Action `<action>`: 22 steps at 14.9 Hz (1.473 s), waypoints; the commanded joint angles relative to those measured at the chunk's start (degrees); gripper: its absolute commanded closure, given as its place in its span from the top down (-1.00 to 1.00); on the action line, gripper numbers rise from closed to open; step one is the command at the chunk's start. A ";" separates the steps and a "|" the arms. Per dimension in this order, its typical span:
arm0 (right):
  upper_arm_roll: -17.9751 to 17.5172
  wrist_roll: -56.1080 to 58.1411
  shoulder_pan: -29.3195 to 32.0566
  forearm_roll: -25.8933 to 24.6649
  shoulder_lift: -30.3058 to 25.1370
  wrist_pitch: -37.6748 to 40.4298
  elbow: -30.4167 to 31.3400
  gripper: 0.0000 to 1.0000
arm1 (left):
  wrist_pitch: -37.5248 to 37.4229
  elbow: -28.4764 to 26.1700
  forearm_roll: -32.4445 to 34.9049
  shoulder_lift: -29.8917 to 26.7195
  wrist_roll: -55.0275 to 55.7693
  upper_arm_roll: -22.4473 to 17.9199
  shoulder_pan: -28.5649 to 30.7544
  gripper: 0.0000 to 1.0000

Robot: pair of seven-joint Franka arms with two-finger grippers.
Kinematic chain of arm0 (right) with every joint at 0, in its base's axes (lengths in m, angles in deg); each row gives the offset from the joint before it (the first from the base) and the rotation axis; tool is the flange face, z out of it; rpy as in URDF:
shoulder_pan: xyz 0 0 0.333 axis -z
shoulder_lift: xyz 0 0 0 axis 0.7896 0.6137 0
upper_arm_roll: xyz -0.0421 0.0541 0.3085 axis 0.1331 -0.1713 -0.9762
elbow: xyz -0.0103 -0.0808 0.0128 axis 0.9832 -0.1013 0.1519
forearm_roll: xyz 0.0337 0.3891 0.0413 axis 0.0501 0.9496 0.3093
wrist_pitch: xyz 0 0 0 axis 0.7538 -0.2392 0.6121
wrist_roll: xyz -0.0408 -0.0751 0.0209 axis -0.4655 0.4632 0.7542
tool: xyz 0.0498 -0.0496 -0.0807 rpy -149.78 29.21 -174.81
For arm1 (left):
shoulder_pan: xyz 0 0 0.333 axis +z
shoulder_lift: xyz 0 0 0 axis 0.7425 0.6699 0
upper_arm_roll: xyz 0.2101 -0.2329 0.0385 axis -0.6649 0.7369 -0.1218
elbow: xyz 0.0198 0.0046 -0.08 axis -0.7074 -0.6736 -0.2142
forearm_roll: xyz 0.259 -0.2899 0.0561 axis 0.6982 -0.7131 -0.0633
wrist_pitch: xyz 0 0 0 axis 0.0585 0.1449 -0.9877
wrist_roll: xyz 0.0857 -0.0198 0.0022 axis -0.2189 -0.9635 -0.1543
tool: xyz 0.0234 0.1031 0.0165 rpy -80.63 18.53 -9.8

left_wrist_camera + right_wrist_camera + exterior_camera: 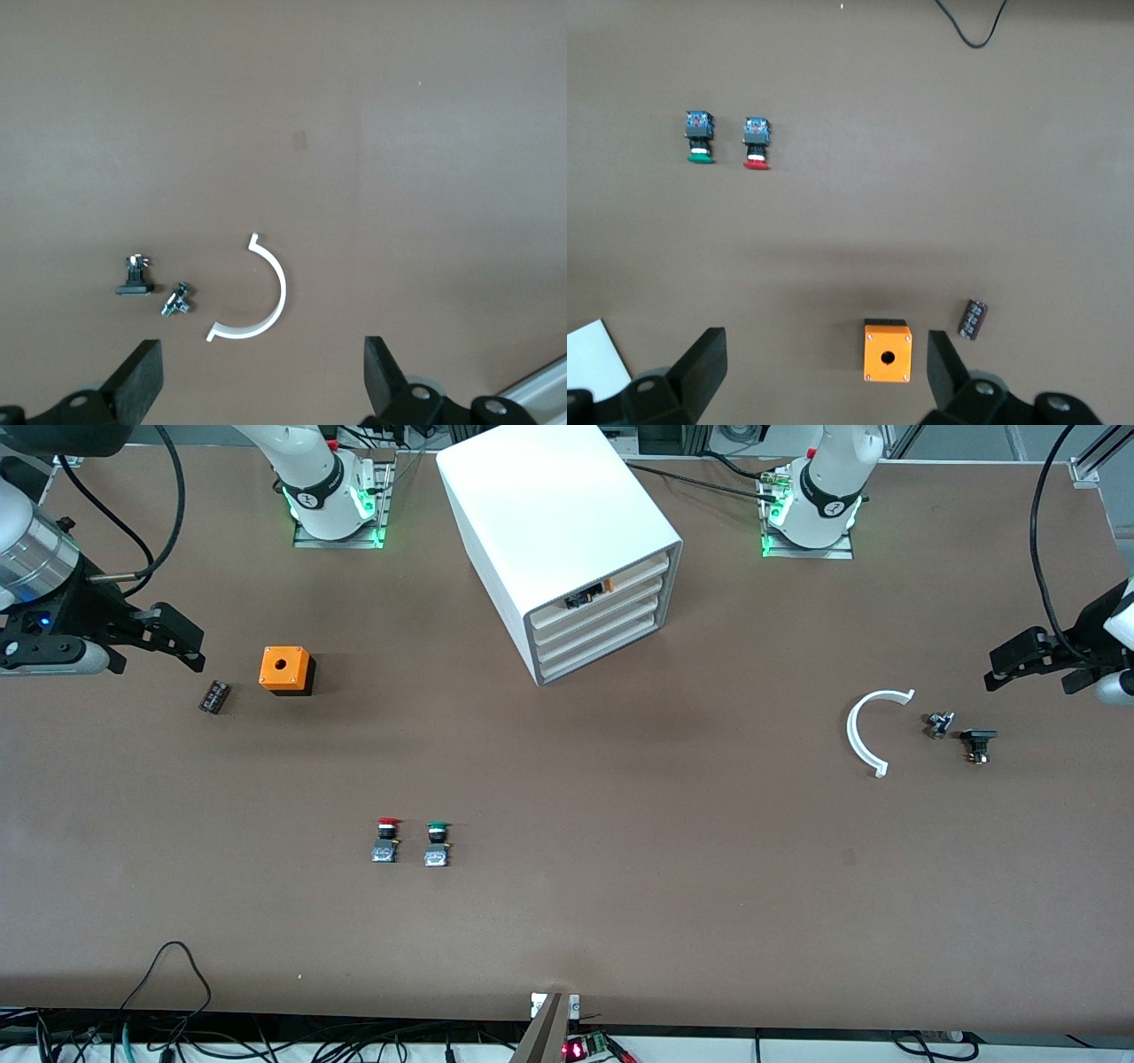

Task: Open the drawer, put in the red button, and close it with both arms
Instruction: 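Move the right gripper toward the red and green push buttons, then grasp the red push button with the right gripper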

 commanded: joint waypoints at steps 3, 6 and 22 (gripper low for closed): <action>-0.01 -0.57 -0.22 1.39 2.48 3.75 -1.31 1.00 | -3.57 1.08 -0.18 1.37 -0.64 0.57 -0.41 1.00; -0.01 -0.57 -0.22 1.47 6.34 2.35 -1.13 1.00 | -3.49 1.43 -0.97 1.72 -0.64 0.49 0.30 1.00; -0.19 -2.33 -4.97 3.58 23.04 -24.89 -0.78 1.00 | -7.27 3.63 0.09 2.87 -0.11 0.75 0.12 1.00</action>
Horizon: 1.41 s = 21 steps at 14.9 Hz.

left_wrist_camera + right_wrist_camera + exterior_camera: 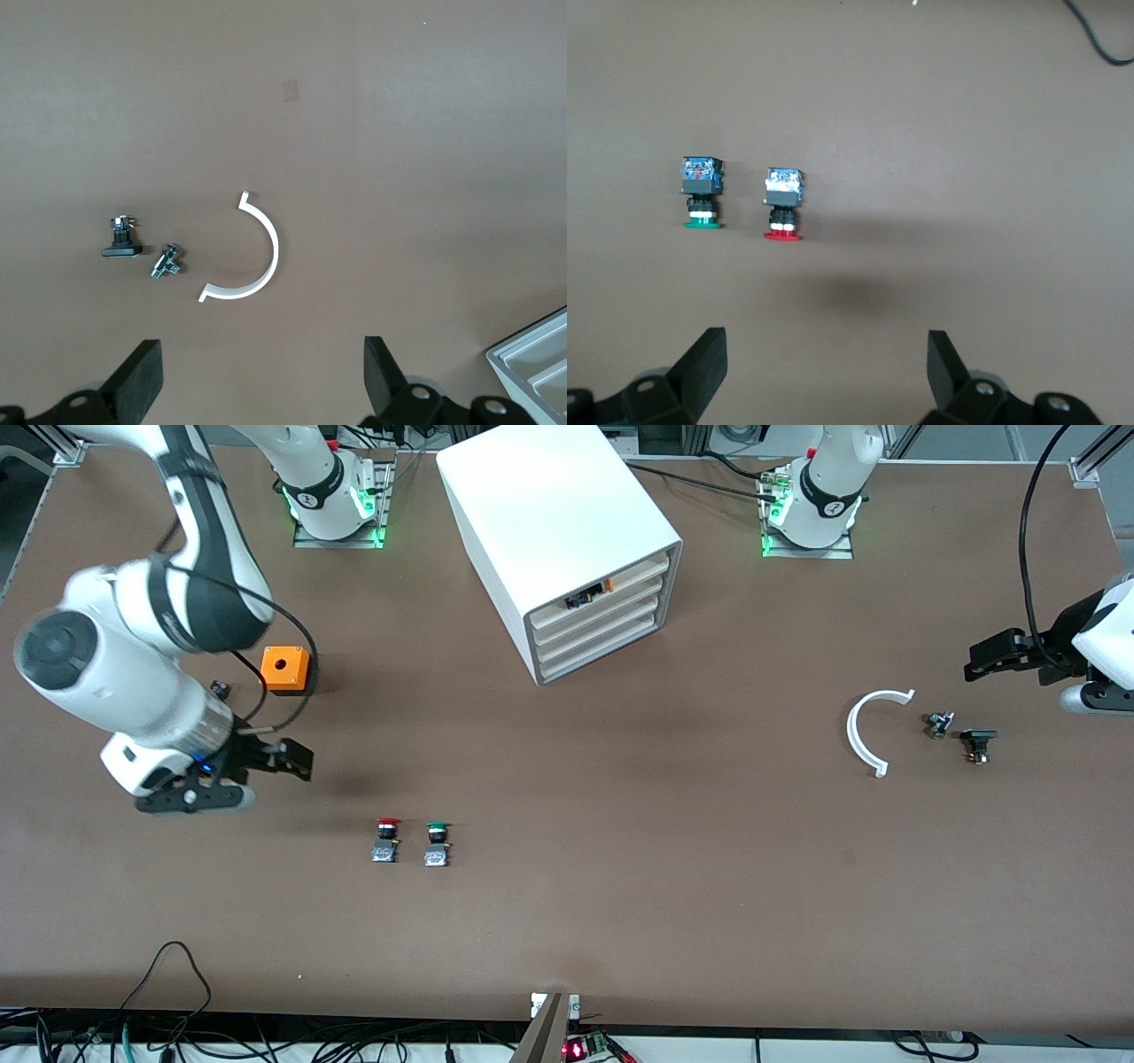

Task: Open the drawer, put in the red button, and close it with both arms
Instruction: 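Grasp the red push button with the right gripper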

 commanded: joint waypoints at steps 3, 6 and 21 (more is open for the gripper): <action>0.03 -0.66 -1.56 1.34 4.95 -5.81 -0.88 1.00 | -3.01 1.20 -0.87 0.16 -0.53 0.39 -0.58 1.00; 0.03 -0.66 -2.35 1.34 7.59 -9.24 -0.97 1.00 | -8.10 1.11 -3.59 0.34 -0.61 1.79 -1.19 1.00; 0.12 -1.54 -5.25 0.82 24.28 -32.62 -2.54 0.99 | -11.90 0.41 -32.95 11.58 -0.88 6.70 -3.30 1.00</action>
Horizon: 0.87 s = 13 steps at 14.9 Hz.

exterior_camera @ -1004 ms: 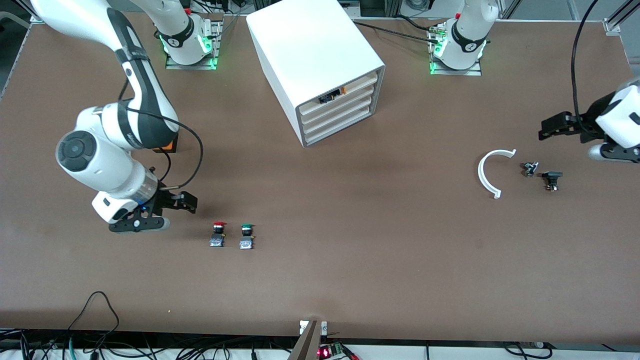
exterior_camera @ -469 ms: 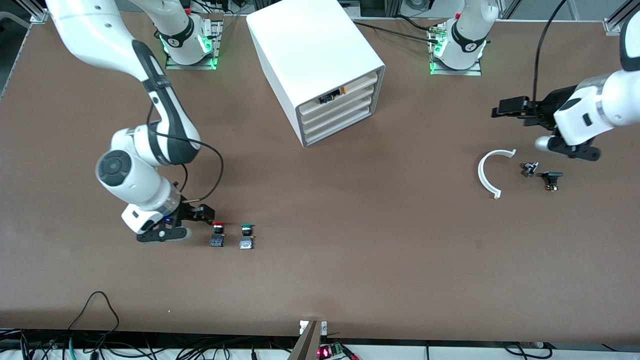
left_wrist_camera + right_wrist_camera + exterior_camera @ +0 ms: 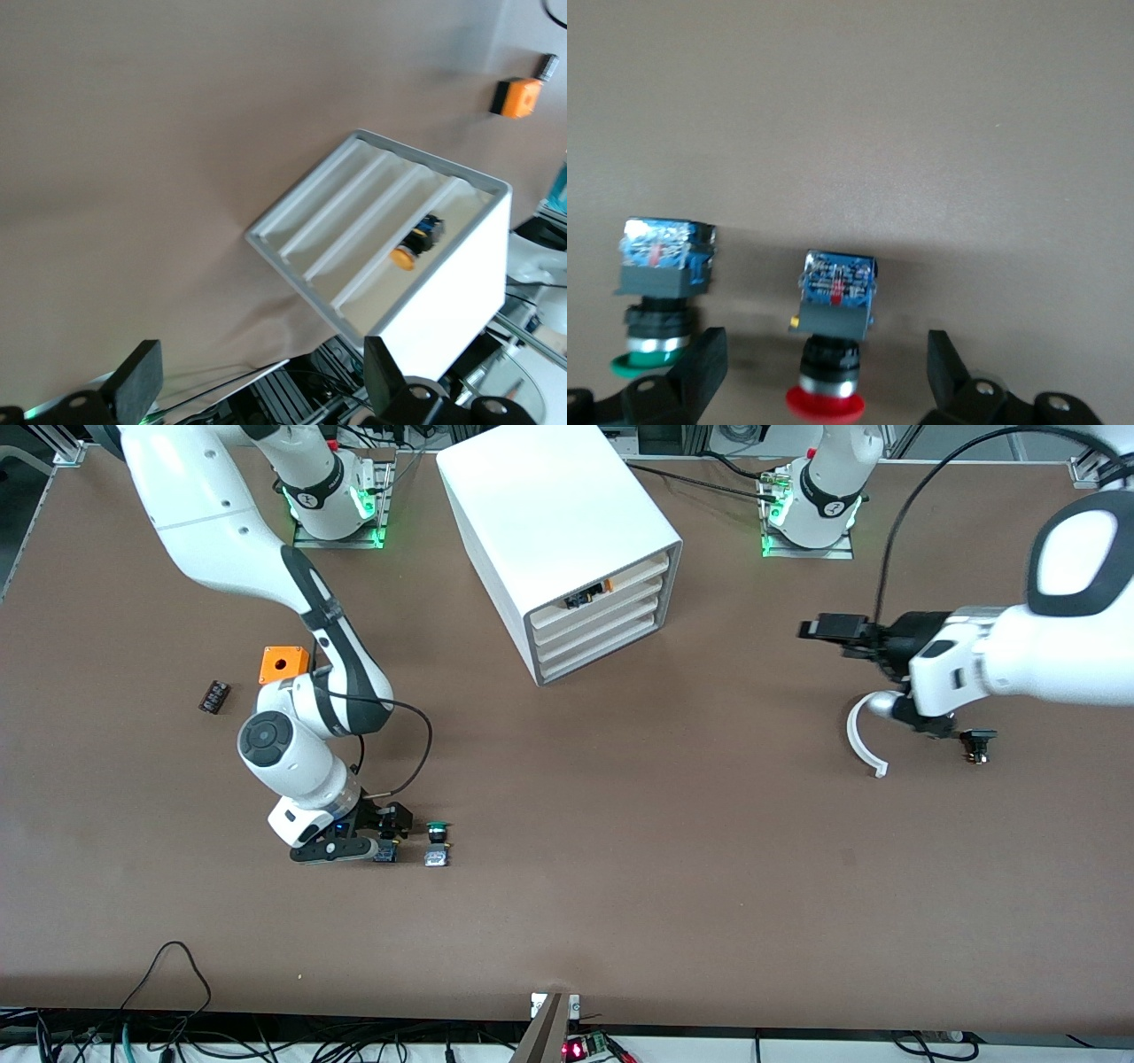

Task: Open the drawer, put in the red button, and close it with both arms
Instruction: 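Lift the red button while the left gripper reaches the drawer handle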

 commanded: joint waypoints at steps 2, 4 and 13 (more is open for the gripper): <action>0.26 0.56 -0.12 0.06 3.30 -2.90 -3.53 0.99 | 3.09 0.48 -3.04 4.38 -1.25 3.83 -0.17 1.00; 0.35 0.48 -0.03 0.15 3.83 -2.99 -3.97 0.98 | 4.60 -0.22 -3.39 6.31 -5.37 6.55 -0.17 1.00; 0.26 -0.05 -0.12 0.41 4.45 -2.99 -4.85 -0.36 | 26.80 -21.98 -11.29 4.39 -17.57 14.03 0.62 1.00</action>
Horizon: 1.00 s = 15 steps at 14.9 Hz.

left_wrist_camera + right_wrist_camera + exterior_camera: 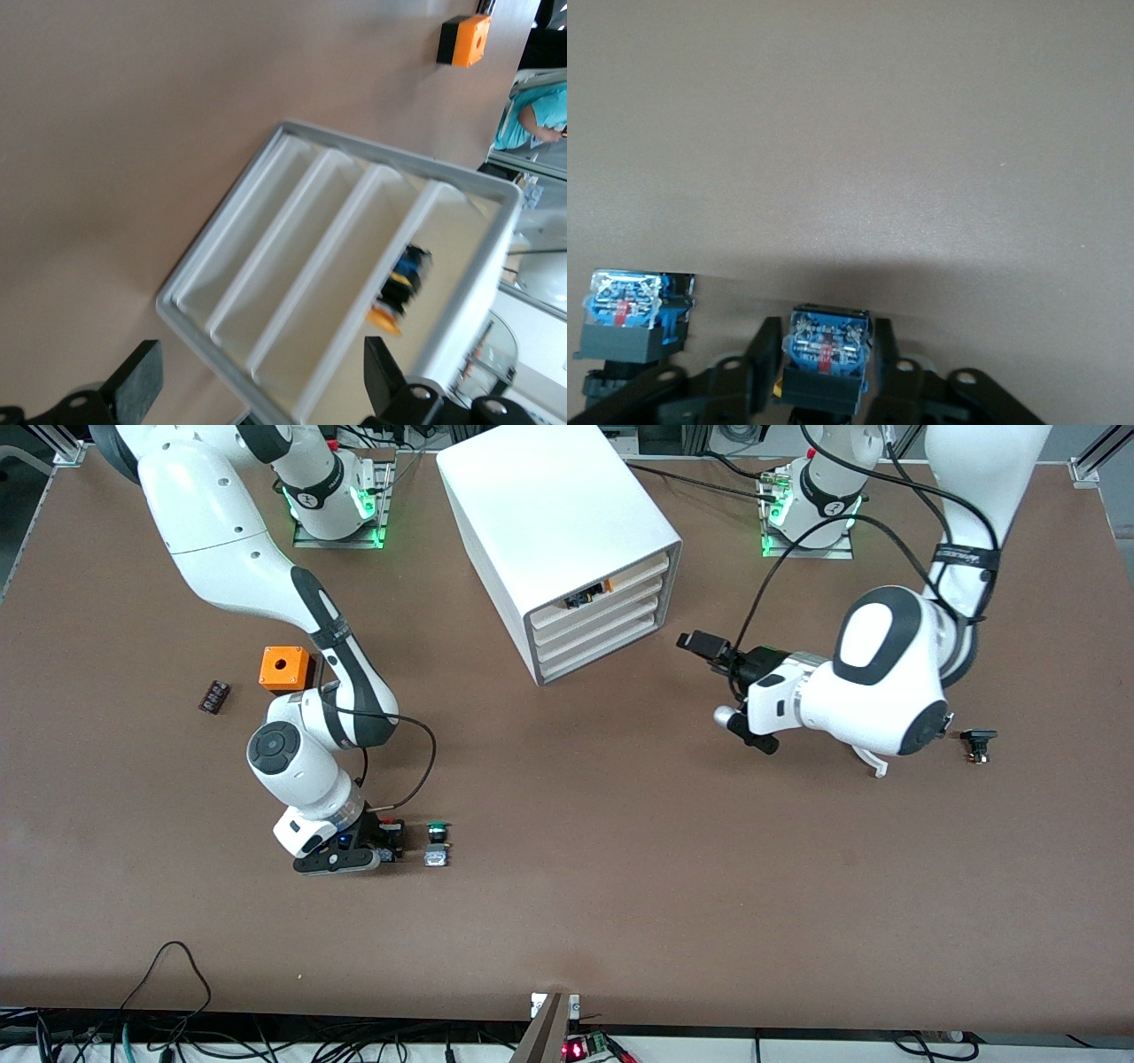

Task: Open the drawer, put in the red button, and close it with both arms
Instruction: 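Lift the red button while the left gripper reaches the drawer handle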

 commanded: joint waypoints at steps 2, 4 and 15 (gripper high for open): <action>-0.05 -0.08 -0.12 0.60 1.15 -0.21 -1.56 -0.70 | 15.08 -15.30 -11.73 -3.00 -11.84 3.14 0.43 1.00; -0.05 -0.25 -0.12 0.69 0.98 -0.04 -1.56 -0.99 | 18.88 -18.92 -20.28 -3.00 -15.71 5.88 0.60 1.00; 0.04 -7.54 -0.47 0.69 -0.08 19.10 -11.74 -1.00 | 19.07 -23.77 -26.11 -2.38 -19.51 11.59 -0.19 0.46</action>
